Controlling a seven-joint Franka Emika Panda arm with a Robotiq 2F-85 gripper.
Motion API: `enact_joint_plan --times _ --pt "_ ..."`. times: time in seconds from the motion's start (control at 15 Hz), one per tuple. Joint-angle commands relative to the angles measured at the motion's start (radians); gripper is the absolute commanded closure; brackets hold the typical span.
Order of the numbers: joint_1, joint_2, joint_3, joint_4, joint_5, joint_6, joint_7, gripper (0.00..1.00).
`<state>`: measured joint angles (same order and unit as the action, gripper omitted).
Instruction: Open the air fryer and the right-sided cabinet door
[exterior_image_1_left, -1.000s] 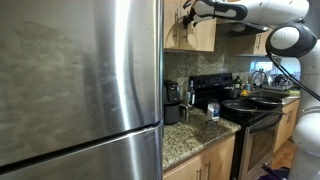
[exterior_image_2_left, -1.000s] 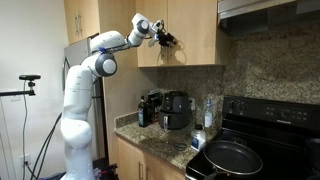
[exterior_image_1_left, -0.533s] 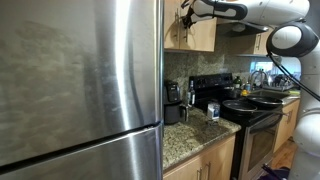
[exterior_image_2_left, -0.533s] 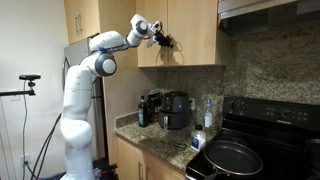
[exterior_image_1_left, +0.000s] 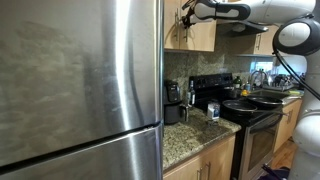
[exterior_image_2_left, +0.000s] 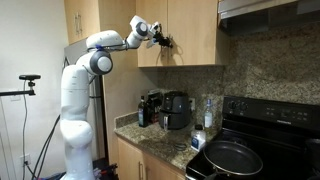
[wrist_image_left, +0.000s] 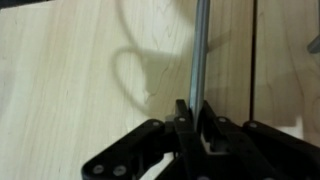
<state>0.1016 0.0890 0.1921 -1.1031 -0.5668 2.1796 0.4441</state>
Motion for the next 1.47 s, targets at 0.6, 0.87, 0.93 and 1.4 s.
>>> enact_joint_plan --times 0.6,0.87,0.93,1.4 --pt "-0.031 -0.467 -0.025 -0.481 -0.139 -0.132 0.329 0.99" --pt "-0.08 -0.626 0.008 -0.602 -0.132 -0.222 0.396 0.99" --pt "-0.098 -0.673 0.005 -0.629 -0.133 -0.268 0.4 0.99" --pt "-0.101 -1.002 -0.084 -0.821 0.042 -0.528 0.288 0.64"
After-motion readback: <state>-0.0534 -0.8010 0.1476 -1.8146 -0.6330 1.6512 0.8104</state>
